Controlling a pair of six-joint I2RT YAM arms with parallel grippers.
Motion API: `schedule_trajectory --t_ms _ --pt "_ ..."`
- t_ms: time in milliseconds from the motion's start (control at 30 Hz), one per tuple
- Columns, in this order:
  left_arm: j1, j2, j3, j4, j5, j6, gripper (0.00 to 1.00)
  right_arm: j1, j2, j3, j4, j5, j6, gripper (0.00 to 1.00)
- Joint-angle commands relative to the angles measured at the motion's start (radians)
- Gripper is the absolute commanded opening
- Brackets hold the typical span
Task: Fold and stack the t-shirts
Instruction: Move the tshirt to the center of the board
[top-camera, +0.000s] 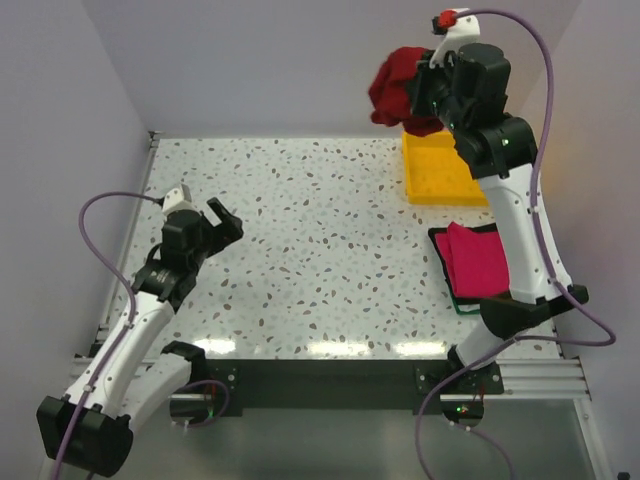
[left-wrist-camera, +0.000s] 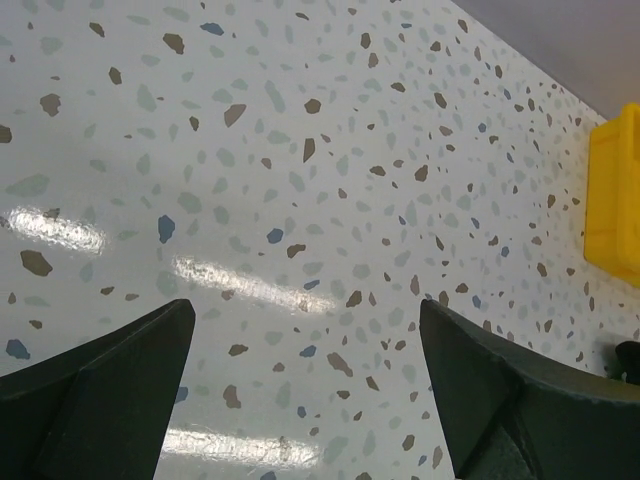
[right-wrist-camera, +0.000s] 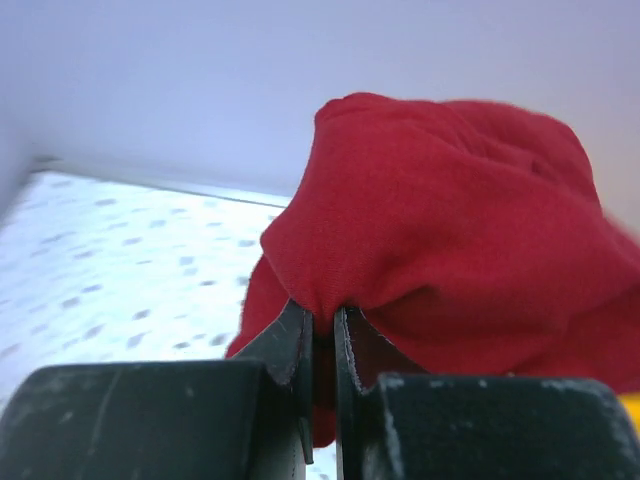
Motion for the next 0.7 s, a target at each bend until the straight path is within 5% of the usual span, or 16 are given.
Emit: schedule_trajectory --t_ms 0,133,233,267,367,400,433,533,667 --pt "0.004 -0.056 -0.007 -0.045 -0.016 -0.004 1.00 0.088 -0.046 0.025 0.056 -0.228 -0.015 0.00" --pt "0.006 -0.116 -0.001 -0.118 -0.050 -0.019 1.00 0.122 -0.077 -0.060 0.074 -0.443 0.061 0.00" --pt "0.006 -0.159 -0.006 -0.164 -0.079 -0.041 1.00 0.122 -0.164 -0.249 0.092 -0.354 0.084 0.04" --pt "0.006 -0.167 -0.004 -0.178 -0.091 -0.051 1.00 0.122 -0.195 -0.438 0.115 -0.298 0.106 0.08" --pt "0.006 -0.187 -0.003 -0.248 -0.134 -0.070 1.00 0.121 -0.305 -0.786 0.198 -0.048 0.152 0.49" --pt "0.006 -0.192 -0.004 -0.273 -0.142 -0.074 1.00 0.121 -0.328 -0.846 0.200 0.065 0.164 0.82" --pt "0.004 -0.192 -0.007 -0.284 -0.140 -0.076 1.00 0.121 -0.338 -0.937 0.194 0.106 0.188 0.97" --pt "0.004 -0.187 -0.032 -0.287 -0.101 -0.079 1.00 0.121 -0.376 -1.048 0.157 0.169 0.236 0.99" --pt "0.006 -0.164 -0.126 -0.192 0.065 -0.052 1.00 0.121 -0.446 -1.190 0.206 0.050 0.264 0.99"
